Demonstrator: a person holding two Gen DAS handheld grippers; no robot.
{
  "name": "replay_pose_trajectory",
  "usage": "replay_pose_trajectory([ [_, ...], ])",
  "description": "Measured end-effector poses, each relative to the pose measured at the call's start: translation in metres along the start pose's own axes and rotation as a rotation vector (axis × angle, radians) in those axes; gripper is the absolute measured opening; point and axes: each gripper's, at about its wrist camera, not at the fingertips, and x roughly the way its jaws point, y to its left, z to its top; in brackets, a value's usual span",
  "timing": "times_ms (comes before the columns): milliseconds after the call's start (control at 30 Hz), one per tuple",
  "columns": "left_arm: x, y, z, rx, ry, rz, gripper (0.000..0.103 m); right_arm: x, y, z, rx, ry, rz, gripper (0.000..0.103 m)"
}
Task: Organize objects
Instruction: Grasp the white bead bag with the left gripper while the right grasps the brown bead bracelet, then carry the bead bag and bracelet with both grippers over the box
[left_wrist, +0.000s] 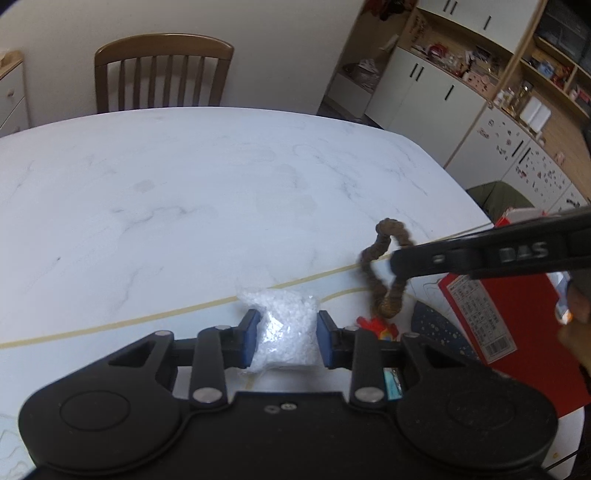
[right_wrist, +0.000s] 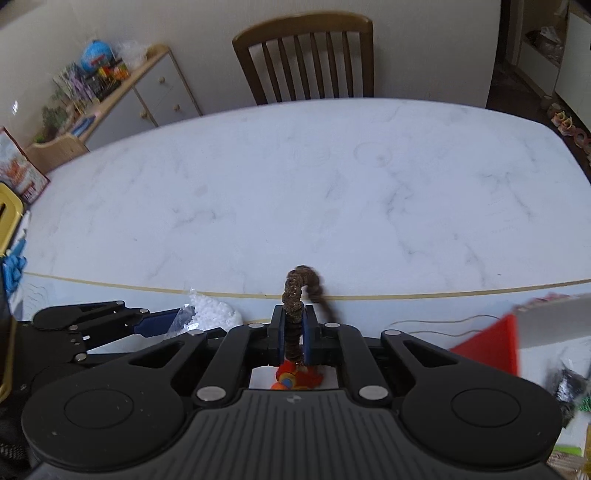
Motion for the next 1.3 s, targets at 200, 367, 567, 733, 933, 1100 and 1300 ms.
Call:
replay_pose_trajectory([
  [200,-0.020,-0.007,0.002,-0.022,-0.003,0.011,0.031,-0.040,-0.002,-0.008,0.014,-0.042,0.033,0.009],
  [367,-0.042,-0.023,0.006,-0.032,-0.019,0.003,0.031,-0.074,-0.003,-0.017,0.024,-0.063,0.052,0.009],
  [567,-0.069,-0.053,0.012,-0.022,-0.036,-0.026,0.031,-0.113,-0.010,-0.031,0.026,-0.087,0.042,0.009],
  [733,-0.084,-0.081,0.014,0.000,-0.043,-0.033,0.031,-0.142,-0.022,-0.042,0.022,-0.114,0.035,0.009],
  [933,-0.091,-0.113,0.015,0.002,-0.036,-0.026,0.031,-0.170,-0.050,-0.054,0.025,-0.134,0.044,0.009],
  [1100,-0.093,-0.145,0.013,0.019,-0.031,-0.023,0.031,-0.192,-0.085,-0.064,0.037,-0.149,0.047,0.009],
  [1300,-0.084,-0.190,0.015,0.042,-0.024,-0.030,0.032,-0.207,-0.132,-0.075,0.058,-0.153,0.030,0.009],
])
